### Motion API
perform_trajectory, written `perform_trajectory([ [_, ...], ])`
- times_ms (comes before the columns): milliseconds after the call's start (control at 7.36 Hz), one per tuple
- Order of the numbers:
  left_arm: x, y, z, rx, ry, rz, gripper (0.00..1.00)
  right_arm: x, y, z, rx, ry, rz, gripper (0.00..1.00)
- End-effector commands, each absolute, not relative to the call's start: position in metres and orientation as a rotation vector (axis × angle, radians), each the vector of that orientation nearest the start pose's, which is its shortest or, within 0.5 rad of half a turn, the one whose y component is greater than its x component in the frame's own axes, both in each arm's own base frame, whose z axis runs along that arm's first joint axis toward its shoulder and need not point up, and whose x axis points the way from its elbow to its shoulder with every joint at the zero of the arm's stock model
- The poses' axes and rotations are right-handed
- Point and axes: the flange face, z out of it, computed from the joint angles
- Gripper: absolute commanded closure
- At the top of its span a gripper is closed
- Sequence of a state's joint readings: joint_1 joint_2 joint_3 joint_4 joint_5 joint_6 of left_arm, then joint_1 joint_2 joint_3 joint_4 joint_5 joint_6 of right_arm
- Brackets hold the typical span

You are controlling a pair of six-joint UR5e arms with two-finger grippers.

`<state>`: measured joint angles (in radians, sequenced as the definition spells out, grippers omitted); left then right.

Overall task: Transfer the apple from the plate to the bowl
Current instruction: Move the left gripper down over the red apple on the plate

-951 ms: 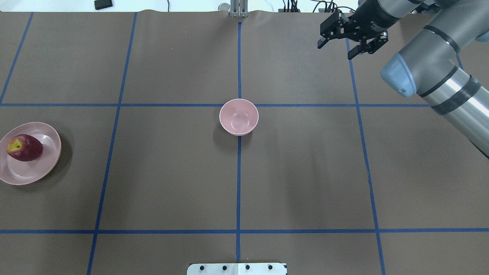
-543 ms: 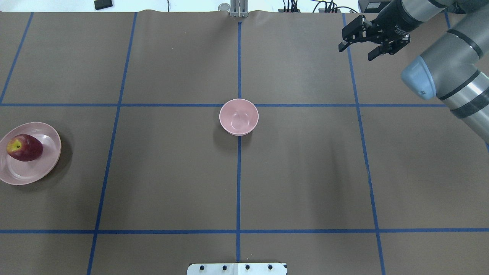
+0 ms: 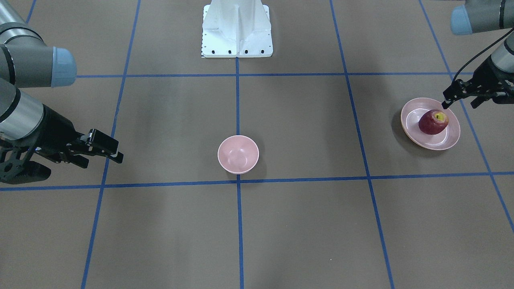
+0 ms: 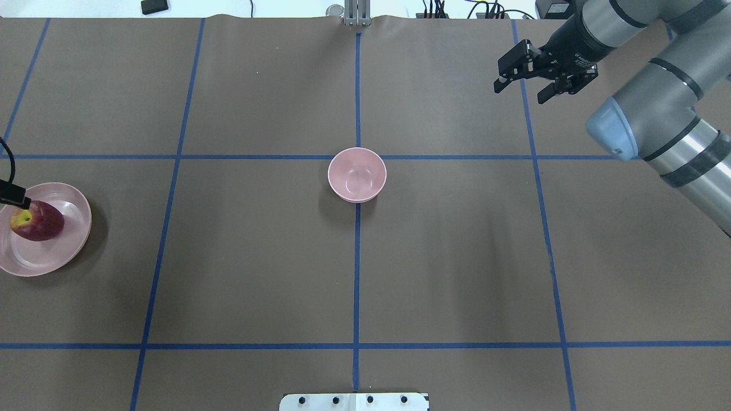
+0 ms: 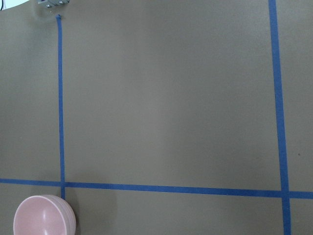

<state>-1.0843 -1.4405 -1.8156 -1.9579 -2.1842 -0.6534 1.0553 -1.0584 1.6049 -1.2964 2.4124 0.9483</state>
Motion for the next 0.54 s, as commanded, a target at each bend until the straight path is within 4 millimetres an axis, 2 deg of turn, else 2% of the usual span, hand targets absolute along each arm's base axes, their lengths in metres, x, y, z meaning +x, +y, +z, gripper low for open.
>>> perform_trajectory([
  [0, 0.155, -0.448, 0.572, 0.075, 0.758, 0.002, 0.02, -0.276, -0.602, 0.299, 0.044, -1.101, 0.037, 0.0],
  [136, 0.16, -0.457, 0.58, 0.066, 0.752, -0.002, 0.02, -0.276, -0.601, 0.298, 0.046, -1.102, 0.034, 0.0],
  [408, 0.168, -0.461, 0.59, 0.08, 0.77, 0.004, 0.02, -0.276, -0.601, 0.298, 0.048, -1.101, 0.034, 0.0],
])
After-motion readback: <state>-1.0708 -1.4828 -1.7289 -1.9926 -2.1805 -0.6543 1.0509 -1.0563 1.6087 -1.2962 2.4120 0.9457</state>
